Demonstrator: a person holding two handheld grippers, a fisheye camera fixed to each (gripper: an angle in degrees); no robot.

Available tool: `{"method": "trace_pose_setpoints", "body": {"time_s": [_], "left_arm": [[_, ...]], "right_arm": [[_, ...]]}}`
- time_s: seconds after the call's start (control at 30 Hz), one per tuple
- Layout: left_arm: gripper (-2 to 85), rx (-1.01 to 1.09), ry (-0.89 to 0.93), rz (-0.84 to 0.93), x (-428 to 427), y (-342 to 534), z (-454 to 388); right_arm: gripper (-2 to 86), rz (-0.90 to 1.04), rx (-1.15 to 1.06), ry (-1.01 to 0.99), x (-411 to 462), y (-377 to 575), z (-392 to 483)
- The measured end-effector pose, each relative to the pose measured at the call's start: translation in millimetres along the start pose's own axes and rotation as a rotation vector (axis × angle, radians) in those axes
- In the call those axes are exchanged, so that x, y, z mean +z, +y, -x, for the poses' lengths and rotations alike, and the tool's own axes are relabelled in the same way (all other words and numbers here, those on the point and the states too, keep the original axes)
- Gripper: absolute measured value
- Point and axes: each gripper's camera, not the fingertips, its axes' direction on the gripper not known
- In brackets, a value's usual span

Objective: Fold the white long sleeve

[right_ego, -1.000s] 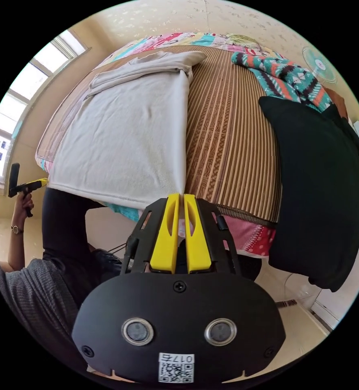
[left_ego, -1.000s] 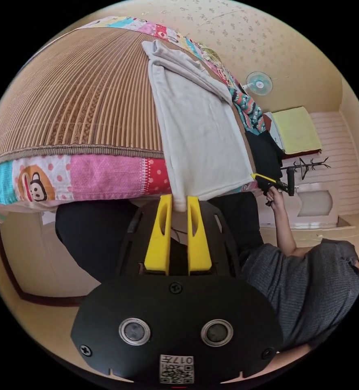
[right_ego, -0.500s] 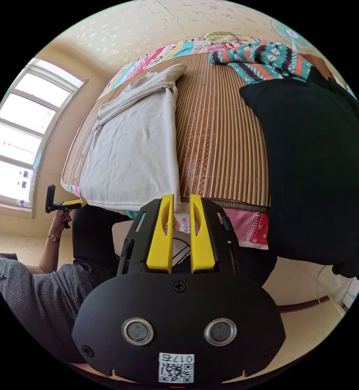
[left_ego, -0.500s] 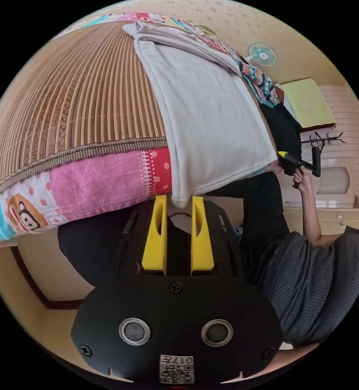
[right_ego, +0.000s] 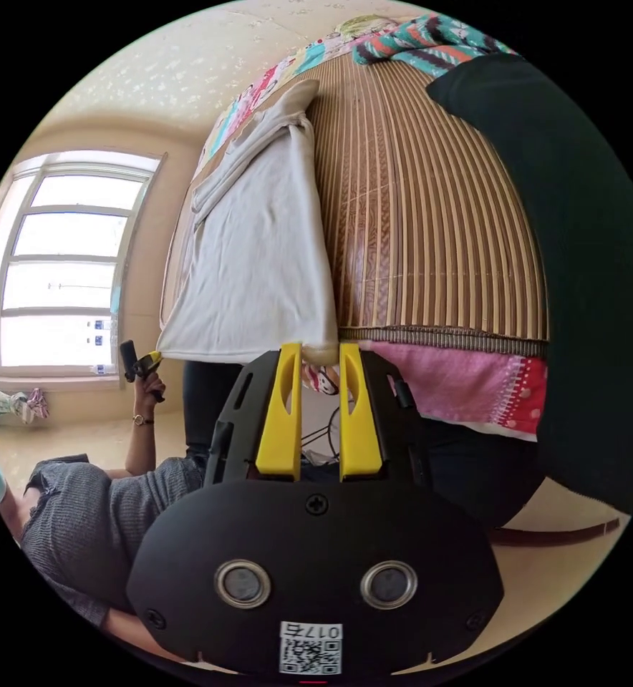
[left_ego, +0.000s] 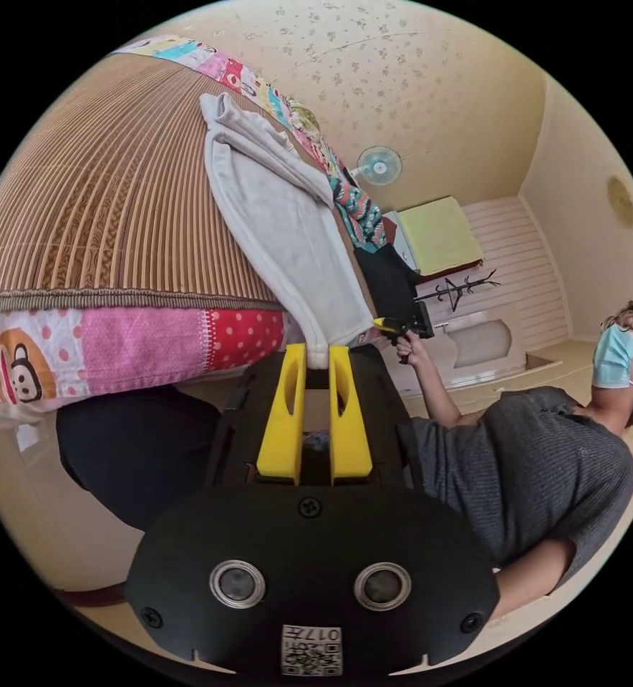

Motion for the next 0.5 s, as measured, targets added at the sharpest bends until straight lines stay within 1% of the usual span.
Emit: {"method": "trace_pose_setpoints", "body": {"time_s": [0.1,0.2,0.23,0.27,0.3,0.37,0.4,0.47,0.5], "left_arm": [[5.6,0.002,0.053,-0.042,-15.2,9.0,3.2],[5.3,0.013,0.166,-0.152,-42.3,22.0,5.2],[5.3,0.025,0.210,-0.201,-54.5,27.1,4.1],[5.2,0.056,0.256,-0.253,-68.0,32.2,0.0],[5.2,0.077,0.280,-0.278,-74.9,34.7,-3.0],[5.1,0.179,0.398,-0.377,-101.7,45.0,-18.0],[5.1,0.203,0.433,-0.399,-107.0,47.4,-21.5],[5.1,0.298,0.581,-0.478,-124.4,57.0,-36.5],[5.1,0.319,0.615,-0.494,-127.7,59.1,-39.9]], "right_arm": [[4.4,-0.066,-0.034,-0.069,-21.9,13.2,-5.9],[3.5,-0.202,-0.098,-0.314,-62.1,34.7,-17.6],[3.3,-0.262,-0.130,-0.441,-79.3,43.7,-21.9],[3.1,-0.312,-0.167,-0.529,-95.1,52.1,-22.3],[3.0,-0.334,-0.190,-0.562,-102.8,56.2,-20.9],[2.9,-0.421,-0.305,-0.676,-134.3,74.5,-8.6],[2.9,-0.440,-0.339,-0.705,-141.6,79.2,-4.2],[2.8,-0.520,-0.474,-0.815,-168.4,98.4,15.7],[2.8,-0.537,-0.505,-0.837,-174.0,102.7,20.9]]}}
